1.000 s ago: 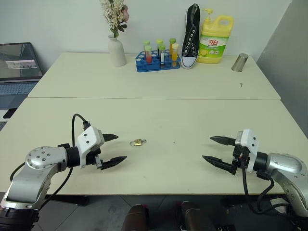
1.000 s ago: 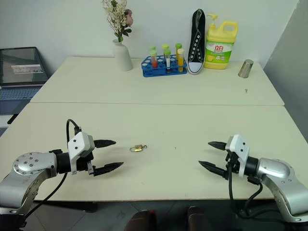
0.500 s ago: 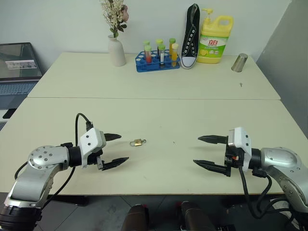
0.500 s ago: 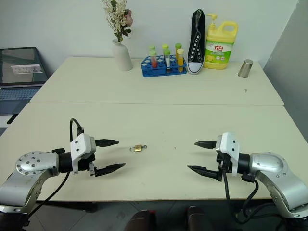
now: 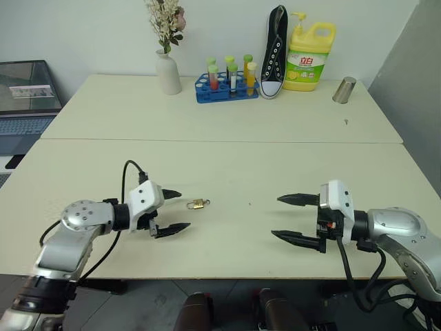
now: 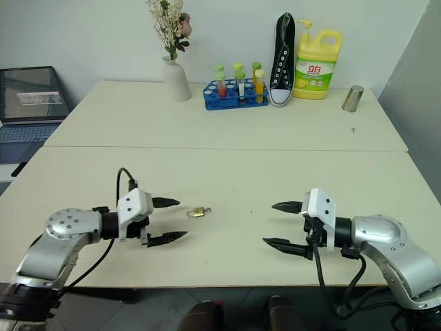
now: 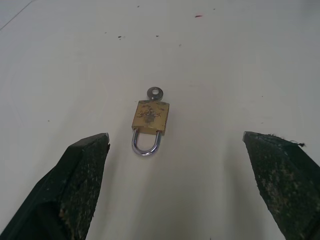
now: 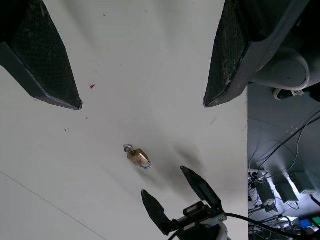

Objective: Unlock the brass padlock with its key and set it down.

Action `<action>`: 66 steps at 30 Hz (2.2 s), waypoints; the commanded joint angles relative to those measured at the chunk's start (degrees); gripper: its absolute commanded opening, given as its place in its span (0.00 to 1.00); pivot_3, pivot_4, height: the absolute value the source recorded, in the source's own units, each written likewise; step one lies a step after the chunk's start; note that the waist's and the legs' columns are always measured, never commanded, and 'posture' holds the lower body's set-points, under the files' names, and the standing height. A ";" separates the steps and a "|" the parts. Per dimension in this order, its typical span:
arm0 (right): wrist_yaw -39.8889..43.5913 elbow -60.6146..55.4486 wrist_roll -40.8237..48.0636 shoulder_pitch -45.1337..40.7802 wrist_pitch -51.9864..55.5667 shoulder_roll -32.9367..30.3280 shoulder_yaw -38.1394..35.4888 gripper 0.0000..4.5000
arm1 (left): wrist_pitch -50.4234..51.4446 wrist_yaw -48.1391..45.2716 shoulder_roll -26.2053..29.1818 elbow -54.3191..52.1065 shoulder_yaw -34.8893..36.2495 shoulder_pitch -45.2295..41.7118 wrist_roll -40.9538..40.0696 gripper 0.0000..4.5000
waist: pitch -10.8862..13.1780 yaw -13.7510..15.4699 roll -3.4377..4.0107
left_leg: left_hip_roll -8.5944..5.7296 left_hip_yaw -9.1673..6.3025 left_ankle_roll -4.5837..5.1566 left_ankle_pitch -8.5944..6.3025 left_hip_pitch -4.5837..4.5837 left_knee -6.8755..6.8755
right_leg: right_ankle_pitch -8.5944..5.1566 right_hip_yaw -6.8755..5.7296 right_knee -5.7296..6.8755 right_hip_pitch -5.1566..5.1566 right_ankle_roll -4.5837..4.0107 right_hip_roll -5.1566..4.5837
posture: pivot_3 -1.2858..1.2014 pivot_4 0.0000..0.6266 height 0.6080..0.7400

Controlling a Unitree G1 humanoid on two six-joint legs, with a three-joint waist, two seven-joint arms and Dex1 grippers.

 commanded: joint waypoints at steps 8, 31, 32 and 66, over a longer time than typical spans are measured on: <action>-4.25 -3.76 1.45 -1.69 4.06 0.66 0.04 0.90 | -5.91 -0.23 -4.62 12.90 -5.72 -9.22 6.29 1.00 | 0.00 0.00 -0.02 | -0.01 0.00 0.00 0.00 -0.03 0.01 | 0.01 0.01 0.00 -0.01 0.00 0.16 | 0.52 0.24 1.00; -8.17 -7.69 4.14 -1.48 8.00 0.37 -1.32 0.91 | -9.97 -3.73 -5.43 21.66 -10.84 -13.92 11.76 0.21 | -0.19 -0.01 0.06 | -0.01 -0.05 0.01 0.01 0.07 0.07 | 0.02 0.00 0.09 0.08 0.02 0.20 | 0.52 0.24 1.00; -8.29 -7.77 4.14 -1.27 7.96 0.31 -1.50 0.91 | -10.13 -4.01 -5.83 20.97 -10.71 -13.75 11.18 0.21 | -0.19 -0.01 0.07 | -0.01 -0.05 0.01 0.01 0.07 0.07 | 0.02 0.00 0.09 0.08 0.02 0.20 | 0.52 0.24 1.00; -15.89 -5.21 6.82 5.54 7.60 5.38 -11.61 0.91 | -64.28 26.85 -18.96 21.56 -16.07 -27.78 33.69 0.21 | -0.15 0.00 -0.13 | -0.08 0.05 0.01 0.01 -0.04 0.10 | 0.10 0.07 -0.04 0.06 0.07 0.22 | 0.52 0.24 1.00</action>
